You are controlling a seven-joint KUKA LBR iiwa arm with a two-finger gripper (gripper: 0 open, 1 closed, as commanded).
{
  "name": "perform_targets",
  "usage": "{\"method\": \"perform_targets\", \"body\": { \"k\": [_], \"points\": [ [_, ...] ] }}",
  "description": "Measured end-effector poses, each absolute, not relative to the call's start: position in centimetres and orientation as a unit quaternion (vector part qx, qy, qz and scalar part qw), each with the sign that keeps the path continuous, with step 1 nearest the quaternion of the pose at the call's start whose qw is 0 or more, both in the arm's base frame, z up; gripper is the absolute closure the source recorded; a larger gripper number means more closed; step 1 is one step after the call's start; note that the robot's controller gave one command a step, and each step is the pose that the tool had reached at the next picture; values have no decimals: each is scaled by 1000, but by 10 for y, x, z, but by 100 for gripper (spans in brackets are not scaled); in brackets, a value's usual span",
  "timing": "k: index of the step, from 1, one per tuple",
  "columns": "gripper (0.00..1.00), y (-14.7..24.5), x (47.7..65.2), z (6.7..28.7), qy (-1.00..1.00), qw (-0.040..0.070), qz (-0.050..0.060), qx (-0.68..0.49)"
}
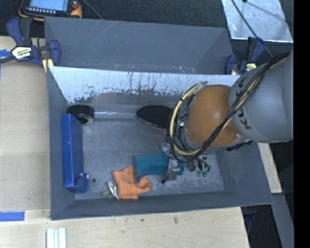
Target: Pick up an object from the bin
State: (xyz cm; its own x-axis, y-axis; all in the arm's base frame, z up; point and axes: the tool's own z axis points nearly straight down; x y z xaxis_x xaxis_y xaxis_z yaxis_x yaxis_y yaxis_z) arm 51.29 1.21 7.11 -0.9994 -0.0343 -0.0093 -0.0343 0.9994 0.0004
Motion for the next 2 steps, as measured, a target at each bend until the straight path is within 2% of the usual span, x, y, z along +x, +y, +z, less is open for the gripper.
{"method": "perform_targets", "body": {
  "k": [2],
  "points": [
    [100,12,513,71,1000,5,0,-17]
  ]
}}
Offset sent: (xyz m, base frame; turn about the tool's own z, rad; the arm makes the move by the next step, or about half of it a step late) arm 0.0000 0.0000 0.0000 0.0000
